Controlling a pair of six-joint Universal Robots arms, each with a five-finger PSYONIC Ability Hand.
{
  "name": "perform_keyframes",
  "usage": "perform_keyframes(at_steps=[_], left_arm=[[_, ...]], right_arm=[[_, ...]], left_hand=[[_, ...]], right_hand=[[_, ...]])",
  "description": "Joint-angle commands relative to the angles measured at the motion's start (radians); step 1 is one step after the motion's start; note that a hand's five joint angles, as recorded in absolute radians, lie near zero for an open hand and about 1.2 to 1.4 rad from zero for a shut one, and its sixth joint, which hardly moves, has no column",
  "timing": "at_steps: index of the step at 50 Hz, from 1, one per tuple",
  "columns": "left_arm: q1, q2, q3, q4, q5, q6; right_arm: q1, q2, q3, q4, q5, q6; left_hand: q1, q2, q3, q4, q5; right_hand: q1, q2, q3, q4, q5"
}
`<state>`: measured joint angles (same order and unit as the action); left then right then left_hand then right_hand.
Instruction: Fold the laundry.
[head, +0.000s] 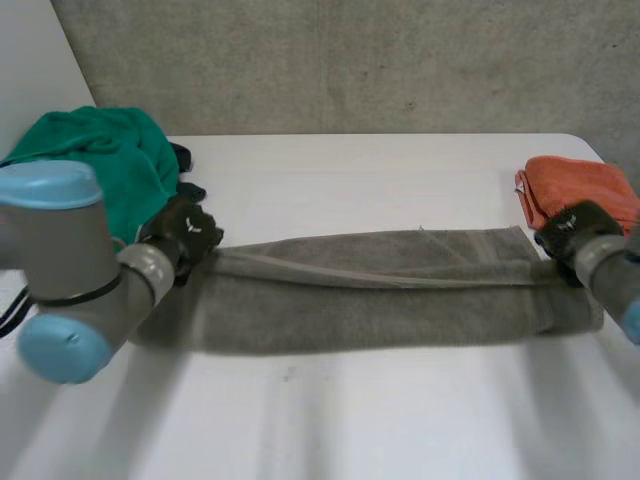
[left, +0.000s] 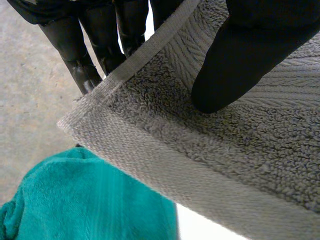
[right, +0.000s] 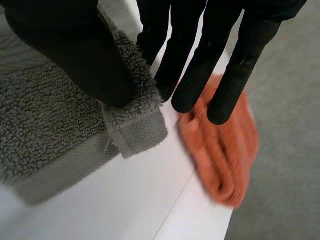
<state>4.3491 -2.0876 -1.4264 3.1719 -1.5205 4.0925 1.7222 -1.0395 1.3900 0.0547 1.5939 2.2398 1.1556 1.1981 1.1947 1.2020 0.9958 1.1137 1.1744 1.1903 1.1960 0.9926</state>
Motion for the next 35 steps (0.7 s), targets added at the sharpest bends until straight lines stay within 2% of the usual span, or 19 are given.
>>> perform_keyframes(at_steps=[1, 8, 9, 10, 11, 12, 13, 14, 15, 18, 22, 25, 29, 32, 35], left_arm=[[-0.026, -0.167, 0.204, -0.018, -0.125, -0.023], [-0.028, -0.241, 0.328, -0.009, -0.139, -0.024], [-0.029, -0.249, 0.345, -0.009, -0.141, -0.026], [-0.031, -0.256, 0.365, -0.01, -0.144, -0.026], [-0.033, -0.262, 0.374, -0.012, -0.144, -0.026], [-0.045, -0.272, 0.391, -0.013, -0.144, -0.026], [-0.051, -0.273, 0.399, -0.017, -0.138, -0.026], [-0.057, -0.273, 0.402, -0.017, -0.135, -0.026], [-0.062, -0.275, 0.405, -0.015, -0.133, -0.026], [-0.069, -0.27, 0.411, -0.009, -0.133, -0.032], [-0.071, -0.208, 0.423, 0.002, -0.135, -0.082], [-0.068, -0.151, 0.413, 0.002, -0.133, -0.135], [-0.066, -0.075, 0.371, -0.001, -0.132, -0.245], [-0.065, 0.007, 0.282, -0.001, -0.112, -0.349], [-0.063, 0.043, 0.224, 0.002, -0.087, -0.397]], right_arm=[[0.043, 0.168, -0.184, -0.091, 0.014, 0.0], [0.073, 0.314, -0.356, -0.168, 0.018, -0.003], [0.073, 0.328, -0.377, -0.176, 0.024, -0.002], [0.073, 0.338, -0.4, -0.179, 0.032, -0.002], [0.076, 0.351, -0.417, -0.179, 0.038, -0.002], [0.08, 0.364, -0.437, -0.177, 0.047, -0.006], [0.085, 0.366, -0.445, -0.176, 0.051, -0.006], [0.086, 0.365, -0.445, -0.177, 0.049, -0.003], [0.089, 0.36, -0.445, -0.182, 0.046, 0.001], [0.094, 0.291, -0.445, -0.19, 0.048, 0.033], [0.082, 0.14, -0.405, -0.188, 0.038, 0.186], [0.083, 0.081, -0.37, -0.187, 0.026, 0.245], [0.06, -0.049, -0.278, -0.158, -0.041, 0.305], [-0.025, -0.131, -0.165, -0.045, -0.17, 0.32], [-0.085, -0.149, -0.102, 0.089, -0.242, 0.326]], left_hand=[[0.241, 0.198, 0.202, 0.194, 0.226], [0.241, 0.198, 0.202, 0.194, 0.226], [0.241, 0.198, 0.202, 0.194, 0.226], [0.07, 0.027, 0.03, 0.023, 0.055], [-0.339, -0.382, -0.378, -0.385, -0.354], [-0.981, -1.024, -1.02, -1.027, -0.996], [-0.879, -0.922, -0.918, -0.926, -0.894], [-0.877, -0.92, -0.917, -0.924, -0.892], [-0.981, -1.024, -1.02, -1.027, -0.996], [-0.981, -1.024, -1.02, -1.027, -0.996], [-0.981, -1.024, -1.02, -1.027, -0.996], [-0.981, -1.024, -1.02, -1.027, -0.996], [-0.981, -1.024, -1.02, -1.027, -0.996], [-0.981, -1.024, -1.02, -1.027, -0.996], [-0.981, -1.024, -1.02, -1.027, -0.996]], right_hand=[[0.283, 0.222, 0.206, 0.2, 0.229], [0.283, 0.222, 0.206, 0.2, 0.229], [0.214, 0.153, 0.137, 0.132, 0.16], [-0.159, -0.22, -0.235, -0.241, -0.212], [-0.782, -0.842, -0.858, -0.864, -0.835], [-0.939, -1.0, -1.016, -1.021, -0.993], [-0.939, -1.0, -1.016, -1.021, -0.993], [-0.939, -1.0, -1.016, -1.021, -0.993], [-0.939, -1.0, -1.016, -1.021, -0.993], [-0.939, -1.0, -1.016, -1.021, -0.993], [-0.939, -1.0, -1.016, -1.021, -0.993], [-0.939, -1.0, -1.016, -1.021, -0.993], [-0.939, -1.0, -1.016, -1.021, -0.993], [-0.939, -1.0, -1.016, -1.021, -0.993], [-0.939, -1.0, -1.016, -1.021, -0.993]])
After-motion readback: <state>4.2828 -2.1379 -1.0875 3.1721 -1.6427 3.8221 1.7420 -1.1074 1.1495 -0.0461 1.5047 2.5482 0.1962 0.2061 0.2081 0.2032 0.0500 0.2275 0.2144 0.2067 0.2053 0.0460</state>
